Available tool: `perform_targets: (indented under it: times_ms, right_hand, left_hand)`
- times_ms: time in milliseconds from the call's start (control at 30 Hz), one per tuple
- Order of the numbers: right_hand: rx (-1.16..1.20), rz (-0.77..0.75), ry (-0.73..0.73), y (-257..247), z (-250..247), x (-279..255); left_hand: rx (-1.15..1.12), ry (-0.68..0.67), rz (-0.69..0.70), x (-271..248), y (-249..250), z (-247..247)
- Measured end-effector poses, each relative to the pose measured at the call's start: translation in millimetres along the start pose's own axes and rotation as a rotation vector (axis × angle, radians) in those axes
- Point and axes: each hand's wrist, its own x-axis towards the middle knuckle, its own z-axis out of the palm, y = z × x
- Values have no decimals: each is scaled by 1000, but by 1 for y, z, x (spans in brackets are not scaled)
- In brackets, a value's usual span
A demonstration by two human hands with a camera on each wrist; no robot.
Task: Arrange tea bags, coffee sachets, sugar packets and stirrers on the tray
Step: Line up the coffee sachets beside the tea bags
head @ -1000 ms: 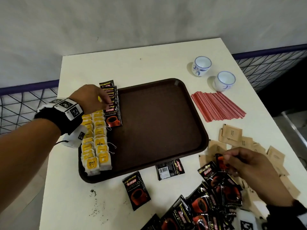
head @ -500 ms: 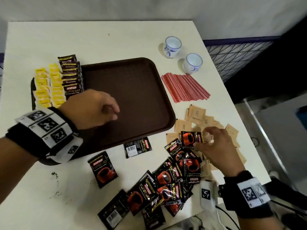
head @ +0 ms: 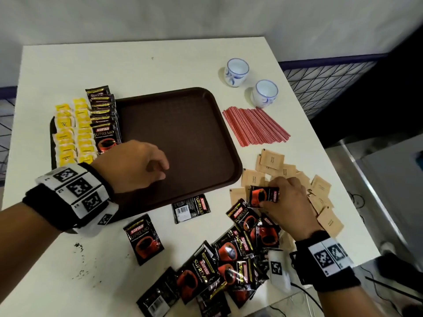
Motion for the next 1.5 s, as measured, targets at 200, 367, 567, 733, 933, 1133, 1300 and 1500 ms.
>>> perform_targets:
  times_ms: [200, 367, 567, 733, 933, 1133, 1300, 1500]
  right_hand:
    - [251, -85, -44, -8, -22, 1]
    - [427, -248, -201, -57, -43, 4]
    - [478, -445, -323, -129, -34, 13]
    - [727, -339, -351, -151, -19, 21]
    - [657, -300, -139, -171, 6, 29]
    - [586, -374, -135, -174, 23, 37]
    - [528, -383, -57, -178, 29, 38]
    - [461, -470, -166, -175, 34, 35]
  left_hand:
    - [-20, -4, 5, 3, -4, 1]
    - [-191, 78, 100, 8, 12, -4]
    - [-445, -33, 72, 6, 37, 2]
    - [-609, 58, -95, -9, 14, 8]
    - [-757, 142, -240, -22, -1, 20]
    - [-823, 161, -315, -25, -10, 24]
    - [-882, 126, -355, -27, -2, 29]
    - [-521, 69, -317, -27, -3, 28]
